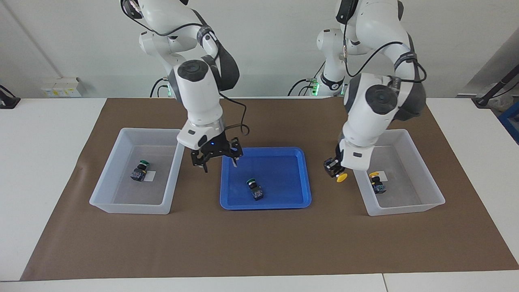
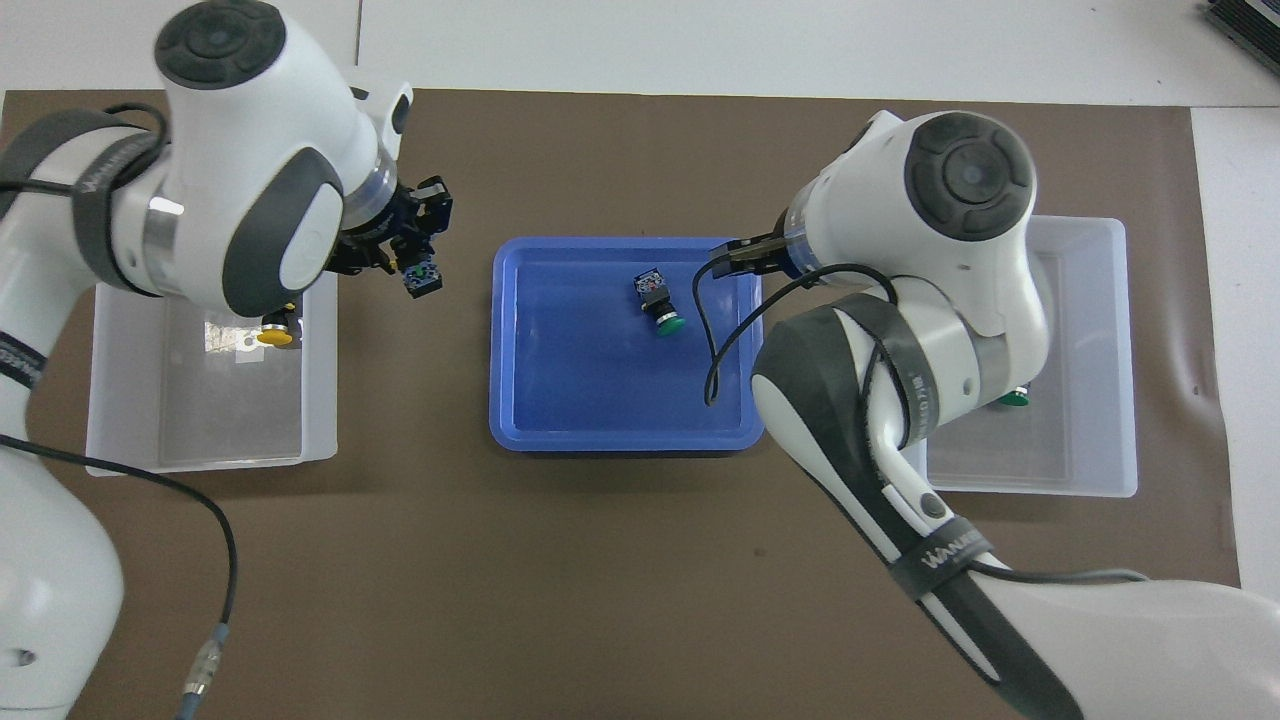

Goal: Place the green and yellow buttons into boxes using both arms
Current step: 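Lower the yellow button into its box while the right gripper grasps green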

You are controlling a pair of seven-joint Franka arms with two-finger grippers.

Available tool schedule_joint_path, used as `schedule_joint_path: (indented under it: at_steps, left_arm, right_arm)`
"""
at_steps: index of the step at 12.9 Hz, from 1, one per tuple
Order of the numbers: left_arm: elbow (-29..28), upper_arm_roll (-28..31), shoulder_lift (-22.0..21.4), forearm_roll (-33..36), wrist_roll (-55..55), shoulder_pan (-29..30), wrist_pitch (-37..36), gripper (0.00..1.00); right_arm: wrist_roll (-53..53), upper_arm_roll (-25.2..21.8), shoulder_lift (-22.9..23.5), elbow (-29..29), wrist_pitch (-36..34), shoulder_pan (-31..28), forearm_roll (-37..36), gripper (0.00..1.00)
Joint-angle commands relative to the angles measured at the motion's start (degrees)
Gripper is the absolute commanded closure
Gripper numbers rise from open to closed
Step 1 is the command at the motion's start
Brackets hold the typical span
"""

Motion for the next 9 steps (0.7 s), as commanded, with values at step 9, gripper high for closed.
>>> schedule_joint_path:
  at_steps: [9]
  left_arm:
    - [-20.3,-0.3,-10.0,-0.8,44.7,21.2,13.2,1.0]
  right_arm:
    - [-1.2,0.1,10.3,-5.3,18.7,5.3,-3.0,0.0]
